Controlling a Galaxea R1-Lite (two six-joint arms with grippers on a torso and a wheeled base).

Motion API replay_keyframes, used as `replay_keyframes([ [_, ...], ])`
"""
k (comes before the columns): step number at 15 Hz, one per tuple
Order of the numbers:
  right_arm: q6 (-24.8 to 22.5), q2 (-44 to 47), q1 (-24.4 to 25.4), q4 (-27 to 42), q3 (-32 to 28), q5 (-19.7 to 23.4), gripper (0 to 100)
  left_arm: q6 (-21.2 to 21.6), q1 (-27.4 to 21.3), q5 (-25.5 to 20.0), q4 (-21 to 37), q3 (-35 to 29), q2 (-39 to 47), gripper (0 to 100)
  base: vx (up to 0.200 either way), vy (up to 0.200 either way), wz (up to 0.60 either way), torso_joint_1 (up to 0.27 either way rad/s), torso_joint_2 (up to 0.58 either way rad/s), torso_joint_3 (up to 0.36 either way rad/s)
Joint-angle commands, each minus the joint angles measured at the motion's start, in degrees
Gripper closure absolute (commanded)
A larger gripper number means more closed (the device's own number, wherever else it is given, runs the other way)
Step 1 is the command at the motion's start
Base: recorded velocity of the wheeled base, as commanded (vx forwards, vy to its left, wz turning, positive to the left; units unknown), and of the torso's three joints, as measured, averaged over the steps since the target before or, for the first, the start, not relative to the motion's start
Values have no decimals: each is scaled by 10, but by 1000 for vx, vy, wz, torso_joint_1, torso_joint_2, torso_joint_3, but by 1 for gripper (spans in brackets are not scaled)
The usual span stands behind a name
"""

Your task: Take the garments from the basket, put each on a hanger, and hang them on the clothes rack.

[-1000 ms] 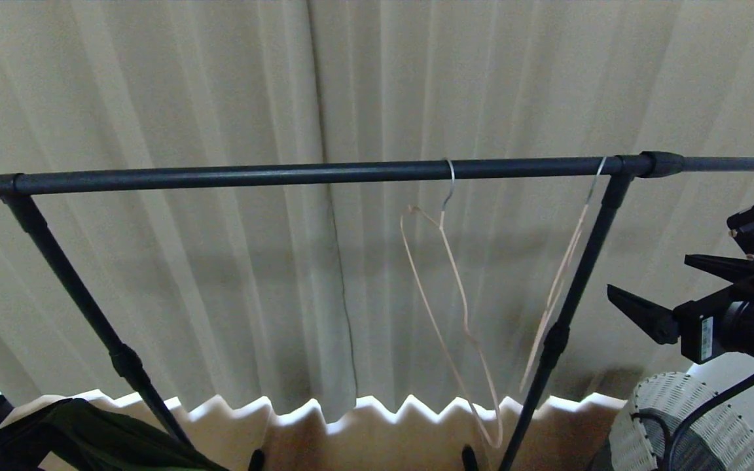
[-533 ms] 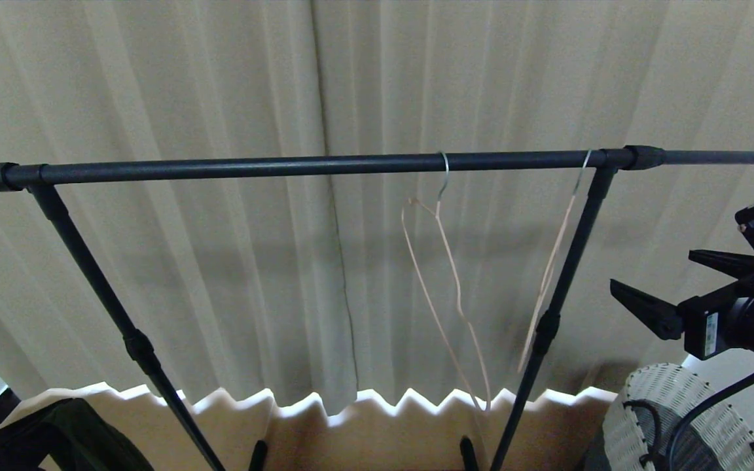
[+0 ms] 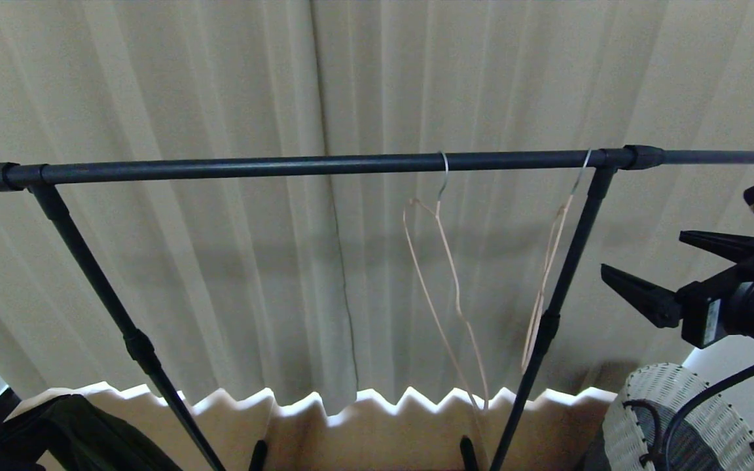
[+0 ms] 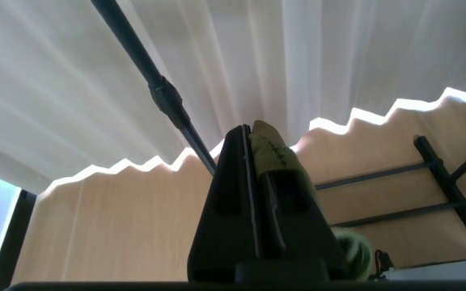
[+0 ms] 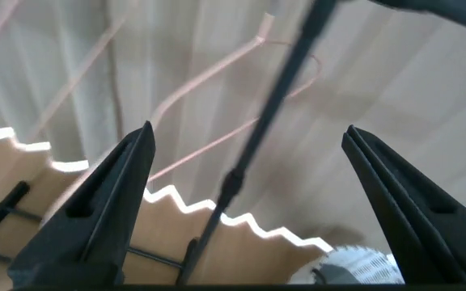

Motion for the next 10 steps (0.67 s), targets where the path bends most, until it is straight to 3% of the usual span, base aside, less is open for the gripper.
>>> replay_keyframes([
  [1,0,66,25,0,-26,-1,0,-1,0,0,0,3,1,100,0,0,0,0,0,0],
  [4,0,170,25,-2,-85,-2,0,-4,0,0,1,11,3,100,0,0,0,0,0,0],
  [10,1,168,21,23,-63,-20,0,-3,-3,-1,1,15,2,100,0,0,0,0,0,0],
])
